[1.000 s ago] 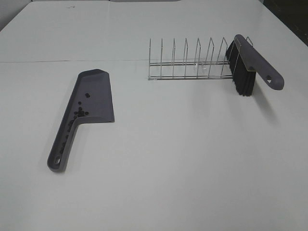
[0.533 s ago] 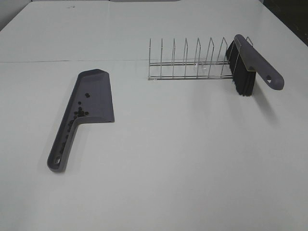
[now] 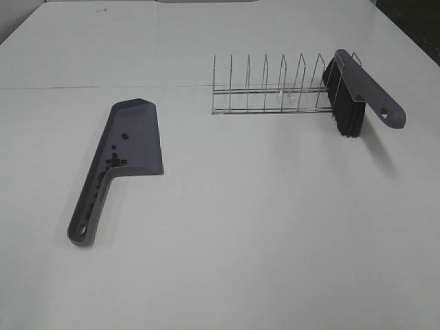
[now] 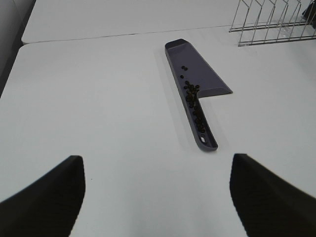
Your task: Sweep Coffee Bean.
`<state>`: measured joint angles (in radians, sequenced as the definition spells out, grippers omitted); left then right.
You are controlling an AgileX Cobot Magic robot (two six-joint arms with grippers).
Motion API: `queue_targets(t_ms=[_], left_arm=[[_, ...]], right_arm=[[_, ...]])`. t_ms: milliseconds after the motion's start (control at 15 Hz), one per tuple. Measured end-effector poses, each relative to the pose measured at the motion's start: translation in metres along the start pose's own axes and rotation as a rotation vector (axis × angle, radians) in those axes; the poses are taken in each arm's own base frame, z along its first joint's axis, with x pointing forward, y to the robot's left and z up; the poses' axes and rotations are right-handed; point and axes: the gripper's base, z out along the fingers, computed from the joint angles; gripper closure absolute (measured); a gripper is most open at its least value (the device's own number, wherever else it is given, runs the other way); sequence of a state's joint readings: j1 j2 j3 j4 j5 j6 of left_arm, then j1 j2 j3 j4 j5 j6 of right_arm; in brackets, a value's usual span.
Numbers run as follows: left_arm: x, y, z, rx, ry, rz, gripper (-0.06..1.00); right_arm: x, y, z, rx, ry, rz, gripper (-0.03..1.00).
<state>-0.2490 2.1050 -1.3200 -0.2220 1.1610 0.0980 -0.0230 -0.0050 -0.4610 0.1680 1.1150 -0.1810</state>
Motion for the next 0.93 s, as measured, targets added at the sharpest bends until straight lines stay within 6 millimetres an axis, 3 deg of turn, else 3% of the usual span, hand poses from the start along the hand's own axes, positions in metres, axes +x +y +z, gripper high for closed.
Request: queue_targets(t_ms=[933], left_arm=[[0.0,0.0,0.0,0.0,0.0,0.0,0.63]], right_arm=[[0.0,0.0,0.0,0.0,0.0,0.0,0.18]])
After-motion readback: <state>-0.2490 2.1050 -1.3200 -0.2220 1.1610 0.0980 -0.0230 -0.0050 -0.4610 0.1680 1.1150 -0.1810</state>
